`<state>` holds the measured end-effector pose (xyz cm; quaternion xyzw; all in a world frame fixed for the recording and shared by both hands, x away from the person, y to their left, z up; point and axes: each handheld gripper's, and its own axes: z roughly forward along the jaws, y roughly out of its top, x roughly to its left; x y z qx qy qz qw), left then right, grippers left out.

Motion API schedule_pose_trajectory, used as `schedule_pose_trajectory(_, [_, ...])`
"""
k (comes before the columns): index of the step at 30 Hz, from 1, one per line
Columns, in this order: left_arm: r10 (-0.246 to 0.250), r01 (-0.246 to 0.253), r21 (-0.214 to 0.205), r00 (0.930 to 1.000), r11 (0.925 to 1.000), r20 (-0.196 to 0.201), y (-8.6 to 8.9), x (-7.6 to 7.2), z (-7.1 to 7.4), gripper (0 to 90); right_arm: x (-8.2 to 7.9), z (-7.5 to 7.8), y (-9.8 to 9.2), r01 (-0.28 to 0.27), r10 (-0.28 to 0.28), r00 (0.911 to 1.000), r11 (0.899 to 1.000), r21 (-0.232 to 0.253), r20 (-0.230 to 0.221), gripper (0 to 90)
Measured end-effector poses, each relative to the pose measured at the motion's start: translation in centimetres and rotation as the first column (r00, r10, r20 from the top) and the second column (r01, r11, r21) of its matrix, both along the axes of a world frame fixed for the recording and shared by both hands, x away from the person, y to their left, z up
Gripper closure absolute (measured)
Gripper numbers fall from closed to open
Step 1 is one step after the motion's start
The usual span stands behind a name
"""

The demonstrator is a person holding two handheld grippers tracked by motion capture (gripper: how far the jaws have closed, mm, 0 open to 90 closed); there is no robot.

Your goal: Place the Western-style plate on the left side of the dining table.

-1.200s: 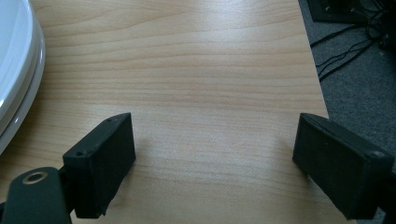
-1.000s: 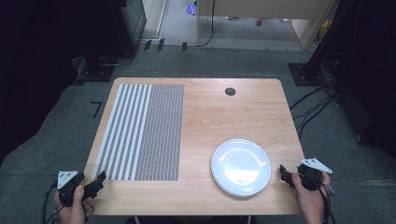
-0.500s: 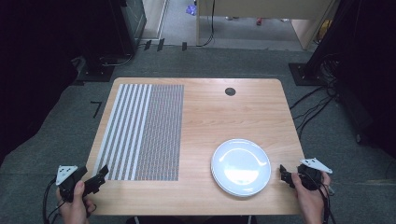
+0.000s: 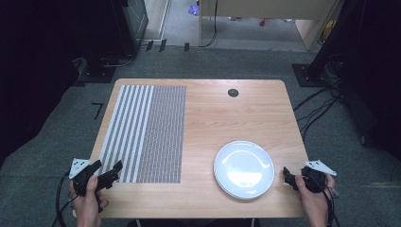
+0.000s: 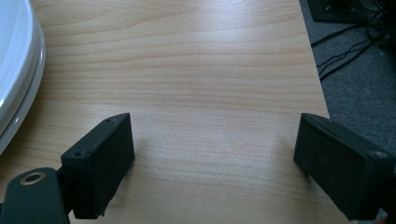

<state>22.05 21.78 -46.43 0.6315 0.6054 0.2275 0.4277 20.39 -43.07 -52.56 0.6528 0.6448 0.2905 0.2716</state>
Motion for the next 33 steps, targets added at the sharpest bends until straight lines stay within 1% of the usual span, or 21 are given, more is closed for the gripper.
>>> schedule_pose_trajectory(5, [-0.039, 0.039, -0.003, 0.9992, 0.9992, 0.004, -1.8, 0.7, 0.5, 16.3, 0.0, 0.0, 0.0, 0.0, 0.0, 1.0, 1.0, 0.0, 0.0, 11.6])
schedule_pose_trajectory(12, [-0.09, 0.09, -0.012, 0.9959, 0.9959, 0.014, -4.3, 1.5, 1.2, 16.3, 0.0, 0.0, 0.0, 0.0, 0.0, 1.0, 1.0, 0.0, 0.0, 11.6])
schedule_pose_trajectory(13, [-0.105, 0.105, -0.014, 0.9944, 0.9944, 0.014, -5.1, 1.7, 1.3, 16.3, 0.0, 0.0, 0.0, 0.0, 0.0, 1.0, 1.0, 0.0, 0.0, 11.6])
schedule_pose_trajectory(14, [-0.105, 0.105, -0.014, 0.9944, 0.9944, 0.014, -5.1, 1.7, 1.3, 16.3, 0.0, 0.0, 0.0, 0.0, 0.0, 1.0, 1.0, 0.0, 0.0, 11.6])
schedule_pose_trajectory(21, [-0.161, 0.161, -0.017, 0.9868, 0.9868, 0.02, -7.9, 2.2, 1.8, 16.3, 0.0, 0.0, 0.0, 0.0, 0.0, 1.0, 1.0, 0.0, 0.0, 11.6])
schedule_pose_trajectory(24, [-0.184, 0.184, -0.014, 0.9826, 0.9827, 0.022, -9.0, 2.4, 2.1, 16.3, 0.0, 0.0, 0.0, 0.0, 0.0, 1.0, 1.0, 0.0, 0.0, 11.6])
schedule_pose_trajectory(25, [-0.195, 0.195, -0.015, 0.9806, 0.9807, 0.024, -9.6, 2.5, 2.2, 16.3, 0.0, 0.0, 0.0, 0.0, 0.0, 1.0, 1.0, 0.0, 0.0, 11.6])
schedule_pose_trajectory(26, [-0.195, 0.195, -0.015, 0.9806, 0.9807, 0.024, -9.6, 2.5, 2.2, 16.3, 0.0, 0.0, 0.0, 0.0, 0.0, 1.0, 1.0, 0.0, 0.0, 11.6])
schedule_pose_trajectory(29, [-0.216, 0.216, -0.015, 0.9762, 0.9762, 0.021, -10.7, 2.7, 2.2, 16.3, 0.0, 0.0, 0.0, 0.0, 0.0, 1.0, 1.0, 0.0, 0.0, 11.6])
schedule_pose_trajectory(33, [-0.232, 0.232, -0.014, 0.9725, 0.9725, 0.017, -11.8, 2.8, 2.0, 16.3, 0.0, 0.0, 0.0, 0.0, 0.0, 1.0, 1.0, 0.0, 0.0, 11.6])
